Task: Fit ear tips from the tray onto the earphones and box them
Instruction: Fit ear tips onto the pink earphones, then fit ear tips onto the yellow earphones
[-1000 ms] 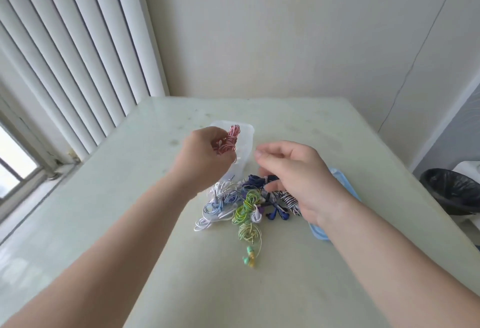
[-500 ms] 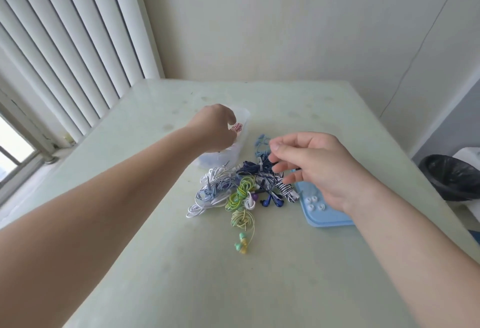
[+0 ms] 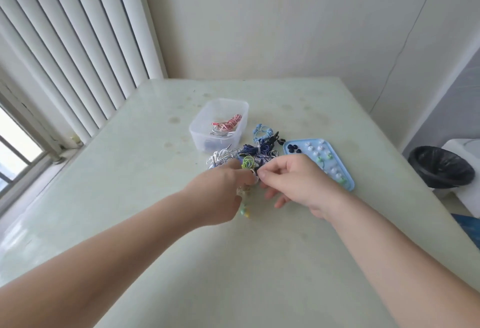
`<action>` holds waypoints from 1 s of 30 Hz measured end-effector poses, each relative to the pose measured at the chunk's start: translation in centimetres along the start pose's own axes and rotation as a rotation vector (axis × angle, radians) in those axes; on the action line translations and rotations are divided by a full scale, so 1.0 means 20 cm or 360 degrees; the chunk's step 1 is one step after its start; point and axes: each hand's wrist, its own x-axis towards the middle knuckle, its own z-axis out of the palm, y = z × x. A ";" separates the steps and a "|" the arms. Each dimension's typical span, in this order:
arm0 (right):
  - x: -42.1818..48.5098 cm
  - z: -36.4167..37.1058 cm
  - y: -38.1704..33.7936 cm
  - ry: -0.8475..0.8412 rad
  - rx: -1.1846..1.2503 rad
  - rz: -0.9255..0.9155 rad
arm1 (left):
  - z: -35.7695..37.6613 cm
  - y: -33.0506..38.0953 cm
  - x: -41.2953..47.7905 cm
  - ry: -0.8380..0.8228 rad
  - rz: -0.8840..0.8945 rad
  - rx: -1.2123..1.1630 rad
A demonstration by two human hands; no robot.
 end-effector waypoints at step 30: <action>-0.22 -0.14 0.06 -0.0231 0.0850 -0.0253 | -0.10 0.30 -0.03 0.0256 -0.0394 -0.1921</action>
